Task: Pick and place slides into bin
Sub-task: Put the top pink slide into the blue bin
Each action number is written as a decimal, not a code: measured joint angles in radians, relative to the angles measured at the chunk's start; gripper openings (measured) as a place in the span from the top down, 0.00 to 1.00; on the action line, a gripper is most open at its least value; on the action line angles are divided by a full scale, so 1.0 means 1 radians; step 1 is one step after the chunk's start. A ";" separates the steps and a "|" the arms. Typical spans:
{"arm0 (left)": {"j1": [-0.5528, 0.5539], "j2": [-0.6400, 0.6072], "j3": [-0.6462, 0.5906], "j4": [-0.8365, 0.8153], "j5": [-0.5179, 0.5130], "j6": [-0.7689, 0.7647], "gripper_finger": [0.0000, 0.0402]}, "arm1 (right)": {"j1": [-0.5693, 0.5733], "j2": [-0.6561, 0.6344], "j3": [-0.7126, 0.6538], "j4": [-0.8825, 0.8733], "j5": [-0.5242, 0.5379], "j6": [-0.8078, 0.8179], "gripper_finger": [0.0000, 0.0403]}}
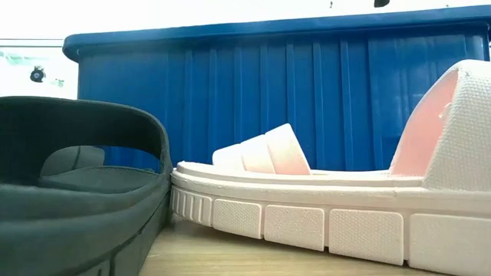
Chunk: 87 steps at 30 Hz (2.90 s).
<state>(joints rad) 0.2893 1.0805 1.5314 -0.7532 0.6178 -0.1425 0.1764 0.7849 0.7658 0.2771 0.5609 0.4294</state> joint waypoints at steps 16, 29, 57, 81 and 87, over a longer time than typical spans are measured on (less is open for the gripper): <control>-0.433 -0.120 -0.076 -0.200 -0.475 -0.034 1.00 | 0.035 0.180 0.000 0.052 -0.097 0.277 0.52; -0.500 -0.183 -0.300 -0.199 -0.542 -0.142 1.00 | 0.149 0.289 0.063 0.216 -0.072 0.162 0.52; -0.500 -0.232 -0.369 -0.200 -0.551 -0.133 1.00 | 0.419 0.923 0.779 -0.935 -0.063 1.144 0.52; -0.499 -0.299 -0.373 -0.200 -0.554 -0.166 1.00 | 0.393 0.952 0.794 -1.183 -0.200 -0.625 0.52; -0.499 -0.293 -0.375 -0.200 -0.579 -0.175 1.00 | 0.393 0.952 0.644 -1.079 -0.173 -0.747 0.52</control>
<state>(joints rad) -0.2096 0.7876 1.1564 -0.9528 0.0393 -0.3177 0.5690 1.7370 1.4099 -0.8018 0.3882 -0.3174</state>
